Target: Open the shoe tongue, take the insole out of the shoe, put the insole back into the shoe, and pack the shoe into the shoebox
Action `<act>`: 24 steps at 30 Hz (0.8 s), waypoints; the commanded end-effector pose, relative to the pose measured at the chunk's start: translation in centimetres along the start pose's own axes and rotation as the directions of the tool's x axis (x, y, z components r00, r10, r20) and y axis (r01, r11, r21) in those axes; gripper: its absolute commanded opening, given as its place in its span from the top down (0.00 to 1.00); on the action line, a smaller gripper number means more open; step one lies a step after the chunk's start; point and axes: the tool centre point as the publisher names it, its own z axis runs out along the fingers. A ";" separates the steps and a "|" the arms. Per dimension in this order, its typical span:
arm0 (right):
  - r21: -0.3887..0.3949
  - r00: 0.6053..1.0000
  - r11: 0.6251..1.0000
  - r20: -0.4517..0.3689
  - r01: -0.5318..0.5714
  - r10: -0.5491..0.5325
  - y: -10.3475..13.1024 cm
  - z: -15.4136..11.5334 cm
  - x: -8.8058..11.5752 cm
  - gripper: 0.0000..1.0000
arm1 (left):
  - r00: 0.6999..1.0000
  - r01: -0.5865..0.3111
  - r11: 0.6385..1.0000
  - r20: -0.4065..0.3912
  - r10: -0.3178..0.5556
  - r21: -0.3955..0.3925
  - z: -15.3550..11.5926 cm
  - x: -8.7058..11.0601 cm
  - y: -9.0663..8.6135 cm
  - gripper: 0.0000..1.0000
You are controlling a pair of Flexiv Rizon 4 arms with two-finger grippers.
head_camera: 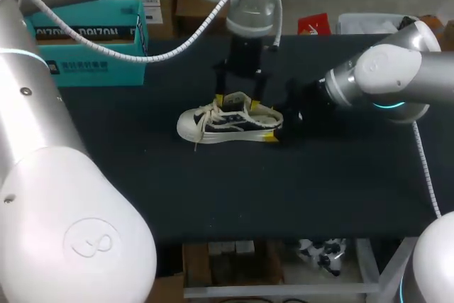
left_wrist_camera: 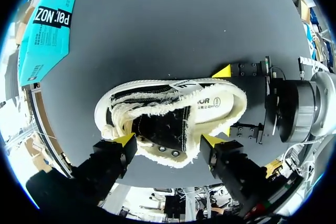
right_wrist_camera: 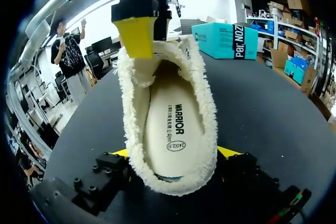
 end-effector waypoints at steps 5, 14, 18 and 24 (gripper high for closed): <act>-0.003 1.000 1.000 -0.001 0.001 -0.001 -0.5 0.7 -0.1 1.00 | 0.996 0.018 1.000 0.082 -0.016 -0.020 0.3 1.1 -0.5 0.55; -0.003 1.000 1.000 -0.001 0.001 -0.001 -0.5 0.7 -0.1 1.00 | 0.995 0.041 0.999 0.094 -0.041 -0.002 0.3 0.9 -0.6 1.00; -0.003 1.000 1.000 -0.001 0.001 -0.001 -0.5 0.7 -0.1 1.00 | 0.998 0.041 0.999 0.055 -0.042 0.021 -0.1 -0.1 -0.1 1.00; -0.003 1.000 1.000 -0.001 0.001 -0.001 -0.5 0.7 -0.1 1.00 | 0.999 0.028 0.997 -0.040 -0.025 0.074 -0.2 -2.0 1.4 1.00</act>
